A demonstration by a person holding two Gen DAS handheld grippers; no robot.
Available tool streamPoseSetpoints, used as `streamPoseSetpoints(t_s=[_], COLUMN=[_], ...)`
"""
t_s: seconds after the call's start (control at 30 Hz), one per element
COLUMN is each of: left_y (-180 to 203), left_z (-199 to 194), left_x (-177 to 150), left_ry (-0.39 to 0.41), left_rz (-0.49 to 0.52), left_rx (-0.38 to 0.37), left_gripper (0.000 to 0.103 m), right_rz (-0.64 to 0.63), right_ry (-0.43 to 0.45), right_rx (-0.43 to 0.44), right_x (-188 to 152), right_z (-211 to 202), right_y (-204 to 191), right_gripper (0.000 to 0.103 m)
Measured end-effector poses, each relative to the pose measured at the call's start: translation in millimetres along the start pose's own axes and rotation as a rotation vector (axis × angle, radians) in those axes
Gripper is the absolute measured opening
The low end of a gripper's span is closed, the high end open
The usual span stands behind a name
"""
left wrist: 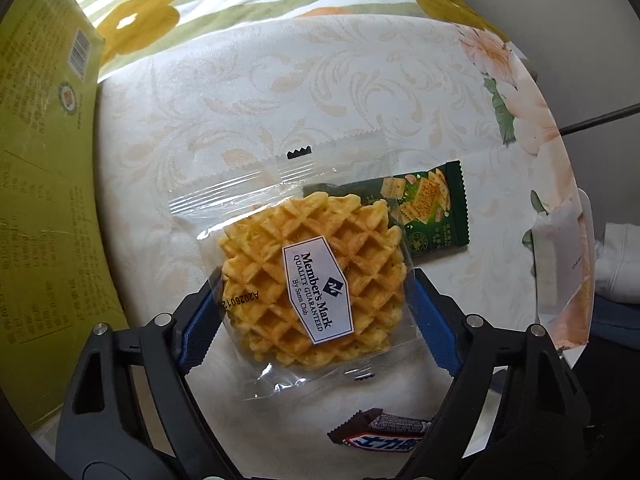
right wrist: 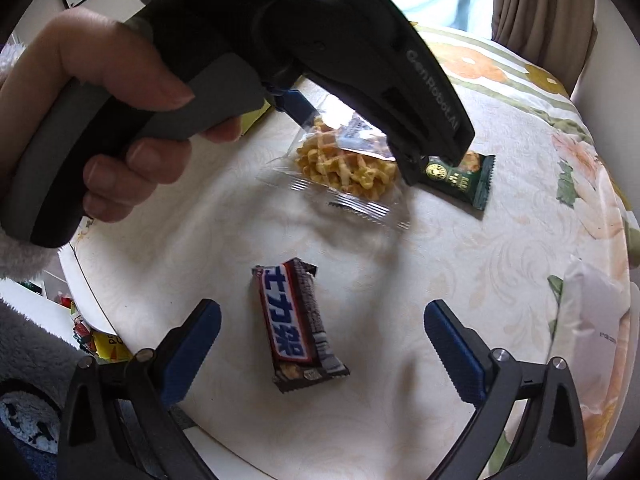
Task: Organize snacks
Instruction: 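Grasp the waffle pack with the left tool while the right tool grasps the chocolate bar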
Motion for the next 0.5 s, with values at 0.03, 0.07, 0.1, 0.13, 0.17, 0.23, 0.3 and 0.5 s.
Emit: streamPoseSetpoints(t_s=[0.03, 0.07, 0.1, 0.13, 0.17, 0.23, 0.3, 0.5], left_y=[0.1, 0.0, -0.1, -0.5, -1.2, -2.6, -3.4, -6.0], left_z=[-0.4, -0.8, -0.9, -1.1, -1.3, -2.1, -3.2, -6.5], left_x=[-0.8, -1.5, -1.7, -2.3, -2.4, -3.4, -4.0, -7.1], left_ry=[0.004, 0.007, 0.009, 0.01, 0.012, 0.012, 0.014, 0.023], left_rz=[0.007, 0.011, 0.016, 0.018, 0.017, 0.016, 0.01, 0.003], left_rx=[0.001, 0.003, 0.003, 0.002, -0.001, -0.003, -0.004, -0.006], left_gripper=[0.083, 0.082, 0.082, 0.081, 0.08, 0.08, 0.079, 0.078], right_rz=[-0.006, -0.017, -0.023, -0.026, -0.027, -0.025, -0.039, -0.096], right_ry=[-0.006, -0.016, -0.022, -0.026, -0.029, -0.03, -0.032, -0.05], right_rx=[0.001, -0.001, -0.003, -0.005, -0.008, -0.016, -0.032, -0.059], right_x=[-0.3, -0.6, -1.2, -1.5, -1.6, -2.9, -3.3, -10.2], right_z=[0.5, 2.9, 5.0, 6.6, 8.3, 10.3, 10.9, 13.5], right_y=[-0.6, -1.7, -3.8, -5.1, -6.3, -8.5, -11.1, -25.4], right_gripper=[0.094, 0.091, 0.086, 0.083, 0.079, 0.074, 0.067, 0.053])
Point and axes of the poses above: each gripper's, at about its wrist camera, not at the fingertips, and z roughly the way its jaws point, y to its right, x to its top, the point moved 6 cm from there along z, roughly the way its jaws point, and after that the axes turned 14 degrees about x, right-handed, at the moved point
